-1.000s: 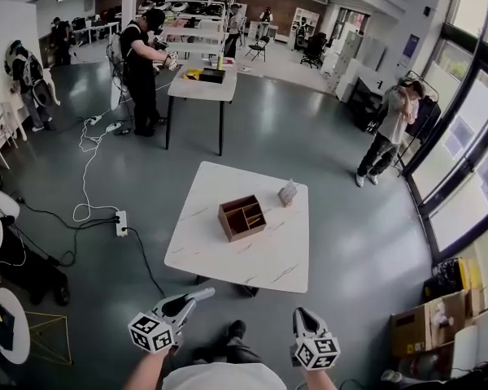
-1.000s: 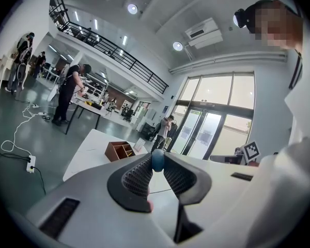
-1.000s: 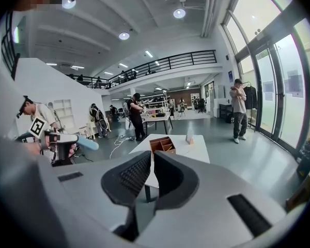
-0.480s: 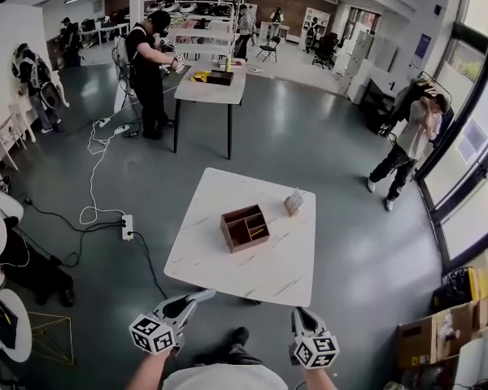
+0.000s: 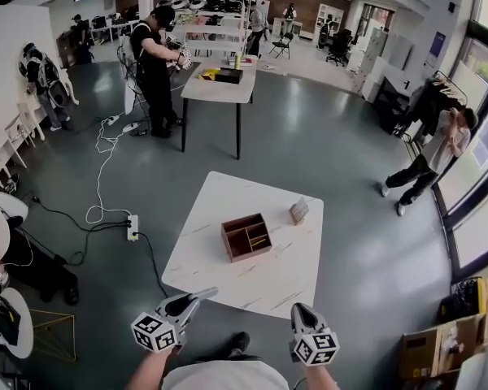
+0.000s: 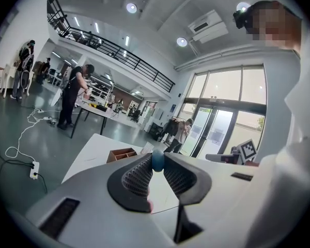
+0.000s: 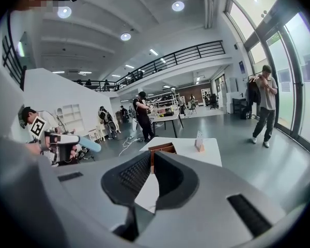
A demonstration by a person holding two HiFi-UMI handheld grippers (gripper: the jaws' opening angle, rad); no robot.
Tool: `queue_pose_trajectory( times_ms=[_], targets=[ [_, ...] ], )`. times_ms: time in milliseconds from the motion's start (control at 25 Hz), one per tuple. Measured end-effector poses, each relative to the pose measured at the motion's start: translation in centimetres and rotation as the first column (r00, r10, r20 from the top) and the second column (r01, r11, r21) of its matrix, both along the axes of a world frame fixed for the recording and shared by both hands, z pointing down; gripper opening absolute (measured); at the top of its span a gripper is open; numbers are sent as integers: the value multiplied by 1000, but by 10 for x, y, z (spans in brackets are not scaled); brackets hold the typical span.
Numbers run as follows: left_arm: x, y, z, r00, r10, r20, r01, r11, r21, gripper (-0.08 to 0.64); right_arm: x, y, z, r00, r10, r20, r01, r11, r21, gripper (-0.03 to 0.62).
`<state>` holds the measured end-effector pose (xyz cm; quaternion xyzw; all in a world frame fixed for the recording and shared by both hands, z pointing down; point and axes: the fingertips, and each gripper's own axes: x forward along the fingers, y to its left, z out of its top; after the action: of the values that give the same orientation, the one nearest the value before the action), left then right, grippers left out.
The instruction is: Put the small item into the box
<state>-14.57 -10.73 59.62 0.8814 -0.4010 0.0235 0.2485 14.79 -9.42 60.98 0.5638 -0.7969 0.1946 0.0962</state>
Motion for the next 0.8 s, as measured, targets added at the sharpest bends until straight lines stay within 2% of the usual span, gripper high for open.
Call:
queue_pose_trajectory(
  times_ms=[520, 800],
  targets=[
    [54, -49, 15, 999, -37, 30, 38, 999, -27, 74, 33, -60, 20, 997, -68, 42, 70, 997, -40, 38],
    [77, -62, 19, 999, -37, 38, 39, 998, -41, 75, 57, -79, 27, 997, -58, 46, 61, 996, -67, 38]
  ],
)
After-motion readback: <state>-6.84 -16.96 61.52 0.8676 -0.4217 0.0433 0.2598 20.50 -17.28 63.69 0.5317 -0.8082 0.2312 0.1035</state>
